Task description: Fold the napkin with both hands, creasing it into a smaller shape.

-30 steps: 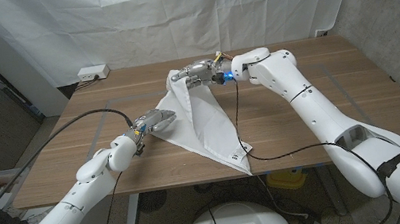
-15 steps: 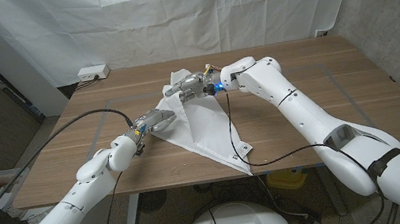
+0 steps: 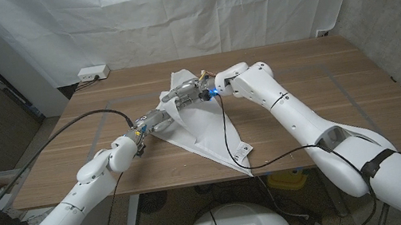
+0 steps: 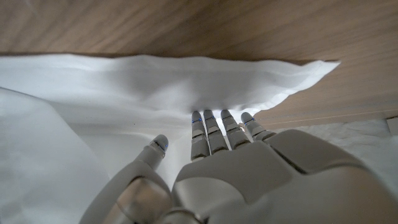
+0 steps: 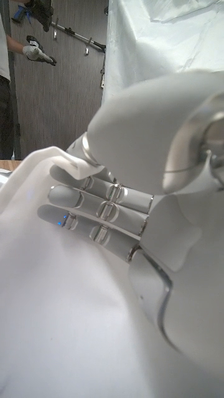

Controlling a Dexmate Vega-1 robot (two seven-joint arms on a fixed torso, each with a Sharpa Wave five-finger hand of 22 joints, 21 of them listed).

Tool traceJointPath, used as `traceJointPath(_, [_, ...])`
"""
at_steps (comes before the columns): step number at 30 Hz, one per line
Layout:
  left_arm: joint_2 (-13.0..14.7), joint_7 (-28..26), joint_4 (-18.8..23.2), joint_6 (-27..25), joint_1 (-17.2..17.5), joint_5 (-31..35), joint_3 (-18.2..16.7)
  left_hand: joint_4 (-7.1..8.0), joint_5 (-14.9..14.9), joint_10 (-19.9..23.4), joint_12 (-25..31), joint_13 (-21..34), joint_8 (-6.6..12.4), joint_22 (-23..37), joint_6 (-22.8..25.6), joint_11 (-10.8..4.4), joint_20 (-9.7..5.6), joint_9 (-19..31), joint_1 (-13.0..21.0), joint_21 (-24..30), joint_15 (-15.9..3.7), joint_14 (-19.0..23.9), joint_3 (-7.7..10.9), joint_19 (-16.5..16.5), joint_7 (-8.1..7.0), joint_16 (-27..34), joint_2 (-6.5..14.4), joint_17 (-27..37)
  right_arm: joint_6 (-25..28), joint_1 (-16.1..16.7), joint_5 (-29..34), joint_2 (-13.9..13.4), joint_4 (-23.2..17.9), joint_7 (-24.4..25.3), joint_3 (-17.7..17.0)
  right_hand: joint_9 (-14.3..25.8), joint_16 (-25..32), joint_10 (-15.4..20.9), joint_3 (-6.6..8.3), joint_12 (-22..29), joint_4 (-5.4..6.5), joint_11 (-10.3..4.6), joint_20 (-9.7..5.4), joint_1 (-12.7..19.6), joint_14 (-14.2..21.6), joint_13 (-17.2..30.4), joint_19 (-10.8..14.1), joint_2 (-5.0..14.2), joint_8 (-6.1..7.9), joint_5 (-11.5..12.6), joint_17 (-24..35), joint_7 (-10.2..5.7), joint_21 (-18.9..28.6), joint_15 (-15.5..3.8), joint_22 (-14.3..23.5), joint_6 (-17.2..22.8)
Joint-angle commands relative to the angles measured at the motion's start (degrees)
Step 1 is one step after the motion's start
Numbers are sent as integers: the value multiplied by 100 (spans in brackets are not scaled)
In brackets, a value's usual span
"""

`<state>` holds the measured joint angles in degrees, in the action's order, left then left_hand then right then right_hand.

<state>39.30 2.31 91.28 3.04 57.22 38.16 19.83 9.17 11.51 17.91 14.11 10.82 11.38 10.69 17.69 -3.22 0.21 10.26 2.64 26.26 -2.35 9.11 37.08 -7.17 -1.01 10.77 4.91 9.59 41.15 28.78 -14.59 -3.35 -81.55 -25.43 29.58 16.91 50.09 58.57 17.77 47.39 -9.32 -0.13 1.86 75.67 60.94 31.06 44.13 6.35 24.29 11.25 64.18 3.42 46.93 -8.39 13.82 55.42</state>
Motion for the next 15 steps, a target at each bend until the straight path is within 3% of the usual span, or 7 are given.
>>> traceJointPath(1, [-1, -177, 142, 16, 129, -63, -145, -6, 5, 75, 7, 13, -20, 8, 14, 17, 33, 10, -20, 0, -202, 71, 62, 65, -26, -25, 343, -3, -155, -9, 6, 275, 455, 143, -86, 21, -30, 10, -24, -31, 23, 3, -17, 47, 245, 0, -36, 2, -5, -4, -16, 184, 60, -439, 2, 252])
traceJointPath(4, [-19, -427, 218, 32, 245, -54, -254, -18, 1, 175, 20, 15, -4, 9, 86, 16, 197, 10, -19, 28, -147, 174, 70, 173, -17, -1, 327, -2, -165, 19, 44, 299, 466, 235, -104, 21, -36, 13, -31, -50, 20, -16, -24, 55, 262, -24, -47, 3, -12, -2, -19, 187, 83, -443, -7, 256])
traceJointPath(6, [-39, -732, 253, 91, 340, 2, -333, -5, -14, 342, 42, 30, 28, 24, 252, 82, 461, 15, -50, 87, 40, 454, 69, 373, -12, 71, 300, 25, -170, -11, 53, 318, 527, 232, -104, 22, -62, 19, -43, -57, 26, -8, -28, 49, 257, -31, -55, 3, -16, -3, -52, 181, 101, -442, -13, 259])
traceJointPath(8, [-69, -1060, 279, 146, 429, 76, -409, 14, -27, 603, 105, 57, 59, 47, 439, 159, 613, 24, -82, 127, 108, 828, 69, 502, -13, 170, 296, 61, -181, -13, 62, 340, 553, 259, -114, 26, -74, 14, -56, -47, 27, -12, -29, 49, 270, -4, -67, 0, -18, -4, -74, 176, 121, -442, -20, 267])
traceJointPath(12, [-179, -1761, 256, 259, 576, 200, -567, 20, -50, 861, 185, 106, 138, 73, 753, 254, 671, 36, -114, 181, 111, 1143, 45, 631, 78, 257, 266, 112, -221, -40, 100, 335, 588, 224, -69, 24, -72, 30, -60, -61, 22, 0, -31, 67, 292, -19, -82, 9, -33, 0, -56, 175, 162, -436, -34, 266])
traceJointPath(15, [-308, -2385, 155, 410, 647, 267, -675, -27, -66, 1099, 279, 167, 206, 87, 1019, 232, 695, 52, -97, 238, 129, 1313, 33, 772, 185, 297, 217, 142, -192, -45, 130, 352, 594, 276, -64, 25, -83, 36, -60, -69, 18, -6, -34, 76, 288, -27, -91, 9, -36, 2, -50, 170, 181, -443, -42, 275])
